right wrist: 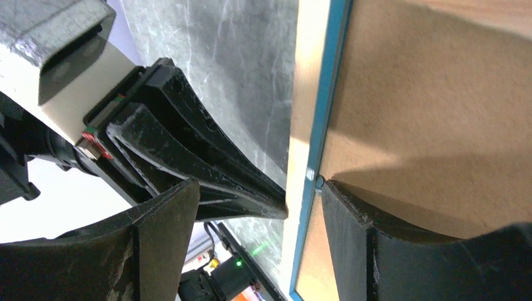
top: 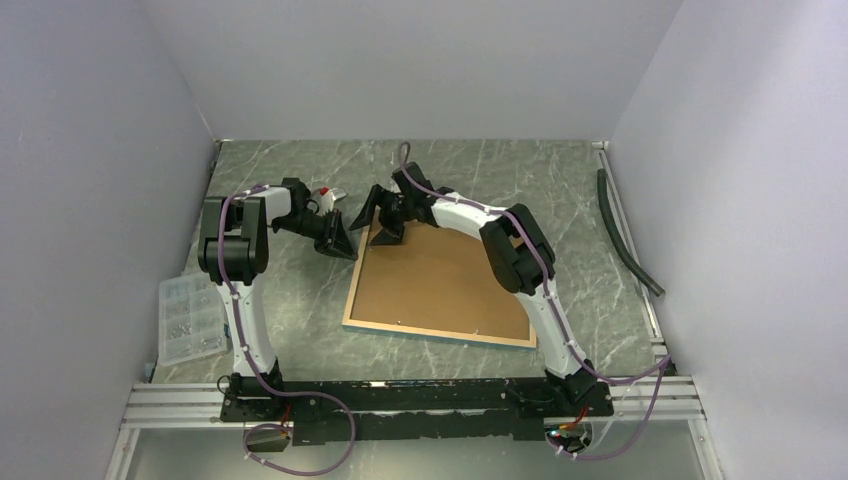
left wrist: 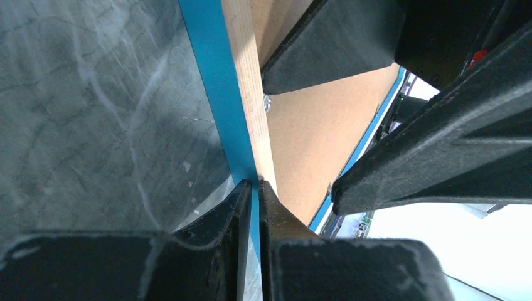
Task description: Put the photo into the frame
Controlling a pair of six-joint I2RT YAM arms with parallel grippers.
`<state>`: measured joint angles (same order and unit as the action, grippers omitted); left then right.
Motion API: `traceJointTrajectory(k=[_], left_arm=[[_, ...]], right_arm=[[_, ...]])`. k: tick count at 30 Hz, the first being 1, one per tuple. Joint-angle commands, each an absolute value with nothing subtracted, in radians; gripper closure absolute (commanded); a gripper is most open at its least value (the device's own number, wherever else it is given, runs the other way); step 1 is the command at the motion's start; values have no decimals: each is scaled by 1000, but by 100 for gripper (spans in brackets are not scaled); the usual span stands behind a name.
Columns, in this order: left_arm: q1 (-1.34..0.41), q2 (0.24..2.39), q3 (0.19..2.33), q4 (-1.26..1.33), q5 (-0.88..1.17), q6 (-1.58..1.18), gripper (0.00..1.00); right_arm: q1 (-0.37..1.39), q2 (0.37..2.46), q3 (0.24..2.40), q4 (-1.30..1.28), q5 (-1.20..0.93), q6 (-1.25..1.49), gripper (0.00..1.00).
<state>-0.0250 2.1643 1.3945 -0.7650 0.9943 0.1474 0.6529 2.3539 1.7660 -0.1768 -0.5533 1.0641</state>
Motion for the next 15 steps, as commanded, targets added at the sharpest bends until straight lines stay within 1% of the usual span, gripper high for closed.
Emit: traceJointTrajectory(k=[1, 8, 12, 15], left_arm=[[-38, 2171, 1404, -727, 979, 138, 85], [-43, 2178, 1412, -730, 974, 137, 86], [-44, 2173, 1411, -734, 974, 141, 86], [-44, 2164, 1407, -739, 971, 145, 86]], right_arm=[[700, 2424, 1861, -202, -627, 1030, 25], [707, 2447, 1887, -219, -673, 1002, 25], [678, 2405, 1875, -209, -668, 981, 24], [648, 2385, 1909, -229, -678, 948, 23]])
